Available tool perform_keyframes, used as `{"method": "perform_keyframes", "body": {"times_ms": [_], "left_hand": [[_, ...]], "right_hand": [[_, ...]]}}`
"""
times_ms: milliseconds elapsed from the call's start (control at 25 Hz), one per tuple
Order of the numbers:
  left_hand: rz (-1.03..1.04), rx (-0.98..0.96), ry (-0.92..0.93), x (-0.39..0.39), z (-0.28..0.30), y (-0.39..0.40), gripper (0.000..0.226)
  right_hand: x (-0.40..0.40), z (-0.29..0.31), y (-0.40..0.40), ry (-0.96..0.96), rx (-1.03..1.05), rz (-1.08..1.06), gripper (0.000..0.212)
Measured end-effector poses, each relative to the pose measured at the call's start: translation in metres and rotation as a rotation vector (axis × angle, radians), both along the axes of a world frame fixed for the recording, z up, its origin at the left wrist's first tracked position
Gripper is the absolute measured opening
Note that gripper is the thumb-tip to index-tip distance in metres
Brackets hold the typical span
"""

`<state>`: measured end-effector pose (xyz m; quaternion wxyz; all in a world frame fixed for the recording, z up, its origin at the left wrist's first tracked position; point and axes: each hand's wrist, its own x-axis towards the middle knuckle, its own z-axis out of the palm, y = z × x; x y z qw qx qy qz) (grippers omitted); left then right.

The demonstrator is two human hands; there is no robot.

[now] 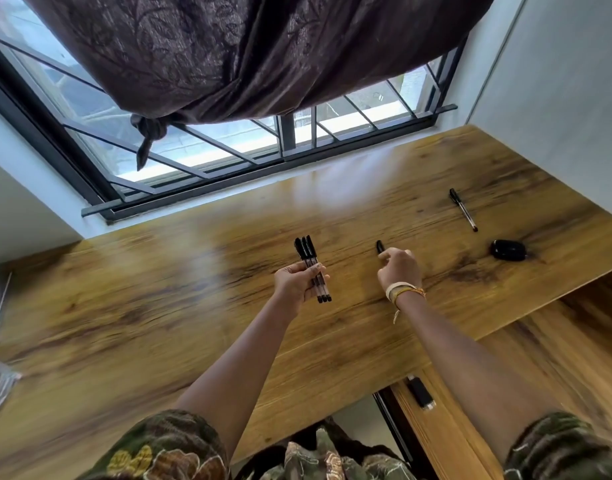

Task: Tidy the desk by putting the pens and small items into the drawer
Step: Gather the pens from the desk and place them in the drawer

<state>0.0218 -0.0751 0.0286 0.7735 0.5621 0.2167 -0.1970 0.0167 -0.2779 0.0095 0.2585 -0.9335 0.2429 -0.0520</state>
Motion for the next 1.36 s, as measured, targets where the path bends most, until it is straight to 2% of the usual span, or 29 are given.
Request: {"method": "perform_keyframes", "body": {"times_ms": [120, 200, 360, 600, 800, 960, 1200, 1360], "left_hand": [[-0.008, 0.005, 0.003, 0.003, 0.001, -0.006, 0.023], [-0.015, -0.001, -0.005, 0.005, 0.003, -0.009, 0.021], [-0.022, -0.074, -0.02, 0.011, 0.006, -0.003, 0.019], [-0.145, -0.078, -0.007, 0.022, 0.008, 0.005, 0.021], [-0.324, -0.04, 0.012, 0.034, 0.009, 0.008, 0.033], [-0.364, 0.042, -0.036, 0.046, 0.009, -0.002, 0.038], [-0.35, 0.038, -0.042, 0.066, 0.006, -0.021, 0.036], [-0.343, 0.06, -0.041, 0.075, 0.0, -0.034, 0.035]], "right_hand": [[0.013, 0.016, 0.03, -0.056, 0.566, -0.035, 0.024], [0.015, 0.023, 0.055, -0.057, 0.831, -0.012, 0.02], [0.018, 0.024, 0.078, -0.101, 0.943, -0.059, 0.014], [0.022, 0.028, 0.068, -0.01, 1.364, -0.158, 0.02], [0.029, 0.031, 0.049, 0.109, 1.423, -0.166, 0.025], [0.04, 0.034, 0.04, 0.197, 1.377, -0.217, 0.024], [0.062, 0.039, 0.028, 0.204, 1.155, -0.199, 0.014], [0.072, 0.037, 0.024, 0.21, 0.901, -0.17, 0.01]]}}
